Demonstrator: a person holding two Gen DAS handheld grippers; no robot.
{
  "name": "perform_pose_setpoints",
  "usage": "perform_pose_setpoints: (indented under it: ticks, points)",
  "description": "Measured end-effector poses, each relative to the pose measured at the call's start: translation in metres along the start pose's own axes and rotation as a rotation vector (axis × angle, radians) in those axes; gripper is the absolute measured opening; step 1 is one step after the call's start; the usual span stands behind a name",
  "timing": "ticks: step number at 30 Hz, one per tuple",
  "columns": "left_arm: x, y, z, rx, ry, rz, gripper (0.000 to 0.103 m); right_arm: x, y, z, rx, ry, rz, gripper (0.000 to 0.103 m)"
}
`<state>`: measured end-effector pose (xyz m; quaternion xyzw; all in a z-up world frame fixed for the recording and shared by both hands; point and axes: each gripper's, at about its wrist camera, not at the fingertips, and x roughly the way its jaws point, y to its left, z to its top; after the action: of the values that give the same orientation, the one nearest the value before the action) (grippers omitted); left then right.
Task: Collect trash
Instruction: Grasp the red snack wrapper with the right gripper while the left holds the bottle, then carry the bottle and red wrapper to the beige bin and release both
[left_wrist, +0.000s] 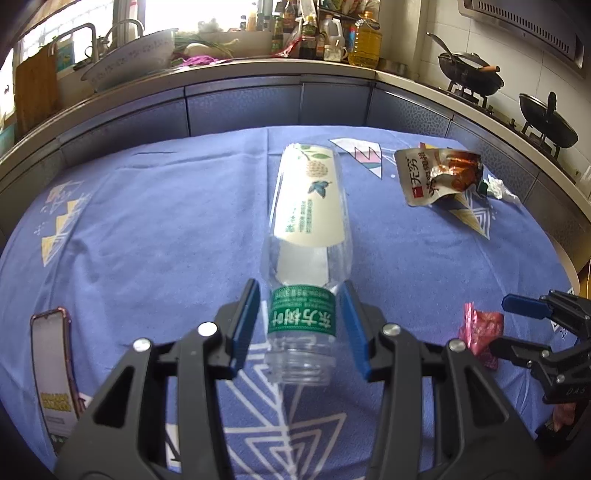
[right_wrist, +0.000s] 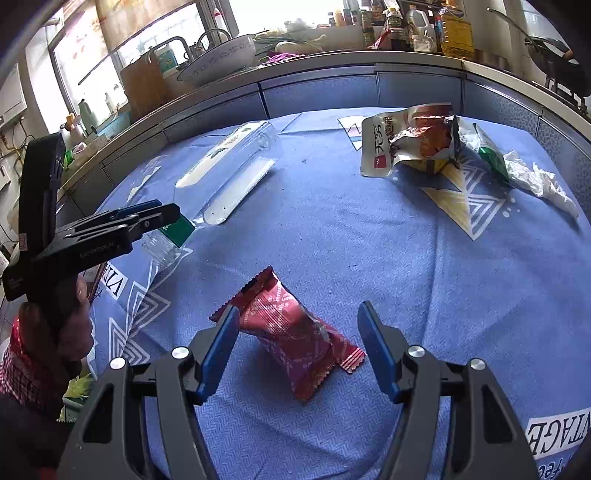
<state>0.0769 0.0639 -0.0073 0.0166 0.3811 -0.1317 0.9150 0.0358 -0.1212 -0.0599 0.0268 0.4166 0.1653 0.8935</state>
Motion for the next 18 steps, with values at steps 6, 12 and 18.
perform_pose_setpoints:
  ticks: [6, 12, 18]
  points:
    - [0.012, -0.002, -0.002, 0.009, 0.032, 0.000, 0.043, 0.005, 0.010, -0.010, -0.085, 0.015, -0.051, 0.068]
    - [0.014, 0.002, -0.007, -0.007, 0.048, -0.011, 0.040, 0.016, 0.010, -0.013, -0.122, 0.026, -0.075, 0.068]
    - [-0.006, -0.001, -0.001, -0.022, 0.020, -0.054, 0.039, 0.014, 0.012, -0.013, -0.137, 0.030, -0.041, 0.015]
